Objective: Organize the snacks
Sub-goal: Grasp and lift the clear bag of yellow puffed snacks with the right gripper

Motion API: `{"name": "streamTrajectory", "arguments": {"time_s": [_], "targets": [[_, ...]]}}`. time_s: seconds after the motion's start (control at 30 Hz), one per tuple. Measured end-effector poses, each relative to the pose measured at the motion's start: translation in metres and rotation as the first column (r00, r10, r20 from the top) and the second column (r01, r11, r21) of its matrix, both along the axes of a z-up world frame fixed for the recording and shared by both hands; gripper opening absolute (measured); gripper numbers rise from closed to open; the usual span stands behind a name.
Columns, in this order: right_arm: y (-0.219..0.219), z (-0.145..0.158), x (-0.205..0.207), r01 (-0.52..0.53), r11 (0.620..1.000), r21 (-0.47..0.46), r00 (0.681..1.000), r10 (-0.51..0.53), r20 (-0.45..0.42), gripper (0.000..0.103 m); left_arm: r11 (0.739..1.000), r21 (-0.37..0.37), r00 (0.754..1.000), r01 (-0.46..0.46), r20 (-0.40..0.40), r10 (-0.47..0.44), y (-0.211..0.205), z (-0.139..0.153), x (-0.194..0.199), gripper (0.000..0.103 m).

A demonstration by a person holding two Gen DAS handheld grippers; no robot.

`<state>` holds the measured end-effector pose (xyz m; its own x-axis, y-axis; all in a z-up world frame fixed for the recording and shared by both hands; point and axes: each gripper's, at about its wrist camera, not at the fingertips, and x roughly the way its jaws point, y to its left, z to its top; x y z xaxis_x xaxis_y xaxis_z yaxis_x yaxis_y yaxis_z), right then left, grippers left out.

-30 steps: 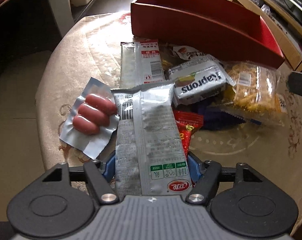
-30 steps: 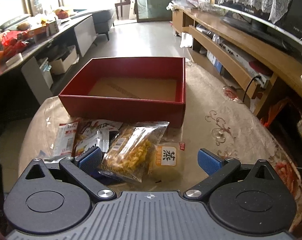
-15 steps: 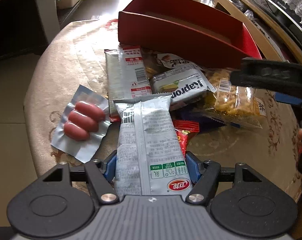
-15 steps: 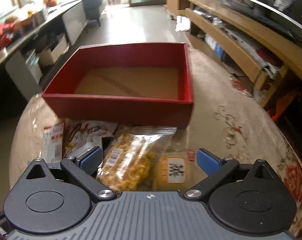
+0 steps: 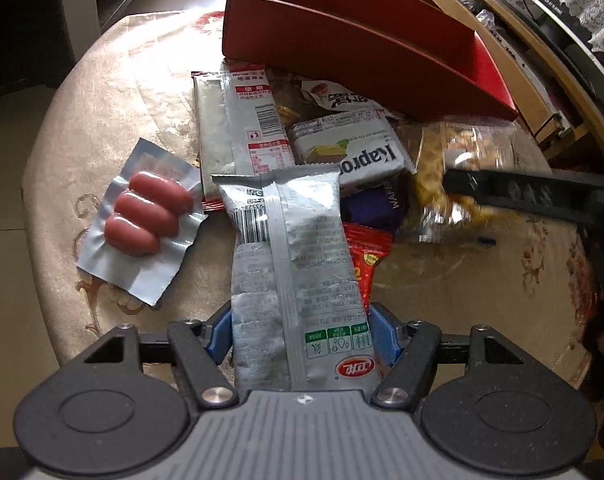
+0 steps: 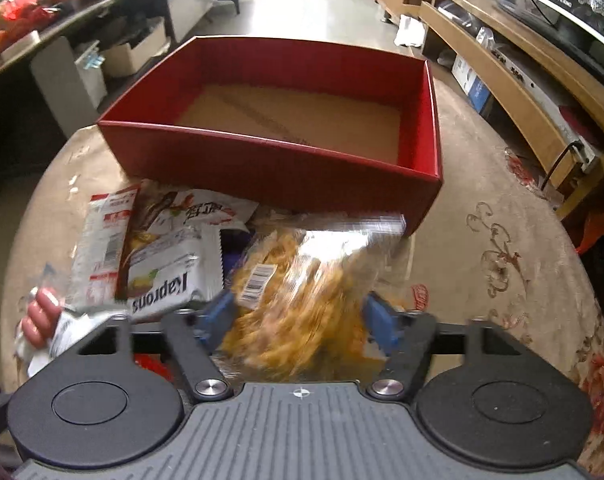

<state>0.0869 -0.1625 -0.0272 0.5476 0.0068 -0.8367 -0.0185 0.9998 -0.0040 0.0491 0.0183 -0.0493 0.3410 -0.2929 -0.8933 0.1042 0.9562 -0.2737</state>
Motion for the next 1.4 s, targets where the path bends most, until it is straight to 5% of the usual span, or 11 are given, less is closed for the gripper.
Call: {"name": "streamTrajectory", "arguments": {"time_s": [0.37, 0.83, 1.0, 1.13, 1.4], "targets": [[-0.029, 0.000, -0.037, -0.033, 0.995, 0.094, 0.999, 0.035, -0.018, 0.054, 0.996, -0.051, 0.997, -0.077, -0.022, 0.076, 0.009, 0.001, 0.001, 0.068], [-0.053, -0.001, -0.054, -0.002, 0.983, 0.183, 0.999, 0.008, -0.031, 0.046, 0.990, -0.047, 0.991, -0.133, 0.006, 0.134, 0.020, 0.013, -0.007, 0.049], [-0.055, -0.003, -0.059, 0.008, 0.982, 0.187, 0.999, 0.000, -0.043, 0.045, 0.991, -0.019, 0.991, -0.131, 0.013, 0.131, 0.012, 0.011, -0.004, 0.053], [-0.053, -0.007, -0.056, 0.013, 0.984, 0.179, 0.998, -0.002, -0.062, 0.053, 0.983, 0.039, 0.984, -0.179, 0.021, 0.178, 0.006, 0.002, 0.006, 0.059], [-0.044, -0.024, -0.046, 0.036, 0.992, 0.120, 0.995, -0.024, -0.100, 0.089, 0.960, 0.022, 0.960, -0.280, 0.018, 0.280, 0.019, -0.003, 0.019, 0.058]]}}
